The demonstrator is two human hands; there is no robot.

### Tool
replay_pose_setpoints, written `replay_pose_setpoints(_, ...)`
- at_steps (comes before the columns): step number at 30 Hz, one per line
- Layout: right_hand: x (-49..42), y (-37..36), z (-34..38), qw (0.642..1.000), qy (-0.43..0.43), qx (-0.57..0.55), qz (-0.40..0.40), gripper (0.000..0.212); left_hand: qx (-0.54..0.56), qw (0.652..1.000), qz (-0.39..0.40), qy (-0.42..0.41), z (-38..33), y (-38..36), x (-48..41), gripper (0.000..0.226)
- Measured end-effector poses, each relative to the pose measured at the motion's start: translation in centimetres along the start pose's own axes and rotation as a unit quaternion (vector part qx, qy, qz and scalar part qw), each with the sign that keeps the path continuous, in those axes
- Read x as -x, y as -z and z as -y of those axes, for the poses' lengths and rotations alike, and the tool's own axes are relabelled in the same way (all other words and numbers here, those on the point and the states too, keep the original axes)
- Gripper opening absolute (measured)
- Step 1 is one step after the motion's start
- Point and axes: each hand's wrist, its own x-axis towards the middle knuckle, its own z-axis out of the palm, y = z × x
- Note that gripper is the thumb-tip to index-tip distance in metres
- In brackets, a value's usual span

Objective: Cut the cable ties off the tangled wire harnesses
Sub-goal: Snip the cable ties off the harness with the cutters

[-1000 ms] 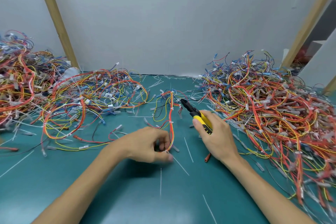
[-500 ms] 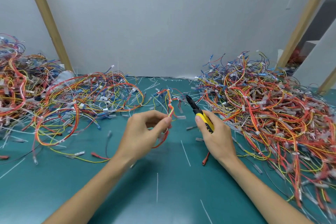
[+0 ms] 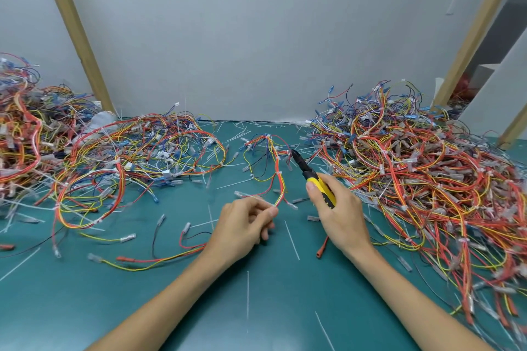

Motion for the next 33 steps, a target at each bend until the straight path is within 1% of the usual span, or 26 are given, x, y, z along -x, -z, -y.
replay_pose_setpoints(6,0.0,-0.1,-0.1,1.000,-0.006,-0.001,0.008,0.029,-0.049,0.999,-0.010,-0.021,0.4,0.8,-0.4,0.012)
replay_pose_setpoints(9,-0.1,0.1,0.3,1.000,-0.003,-0.014,0.010,0.024,-0.098,0.993,-0.035,-0.052,0.2,1.3,-0.3,0.014)
replay_pose_setpoints(12,-0.1,0.4,0.9,0.999,0.009,-0.033,0.017,0.028,-0.229,0.962,-0.073,-0.126,0.0,1.8,0.0,0.012)
replay_pose_setpoints(14,0.0,0.3,1.2,0.999,0.015,-0.035,0.022,0.029,-0.266,0.947,-0.104,-0.146,-0.2,2.1,0.2,0.014)
replay_pose_setpoints(21,0.7,-0.4,1.4,0.998,0.021,-0.043,0.039,0.030,-0.286,0.931,-0.155,-0.164,-0.3,2.0,0.4,0.015)
replay_pose_setpoints(24,0.7,-0.5,1.1,0.998,0.021,-0.032,0.039,0.033,-0.293,0.920,-0.189,-0.176,-0.3,1.9,0.2,0.019)
replay_pose_setpoints(27,0.7,-0.5,0.9,0.999,0.016,-0.034,0.038,0.030,-0.297,0.908,-0.226,-0.188,-0.3,1.9,0.1,0.018)
replay_pose_setpoints(33,0.5,-0.5,0.6,0.998,-0.004,-0.059,0.038,0.032,-0.283,0.907,-0.236,-0.205,0.4,2.0,-0.2,0.017)
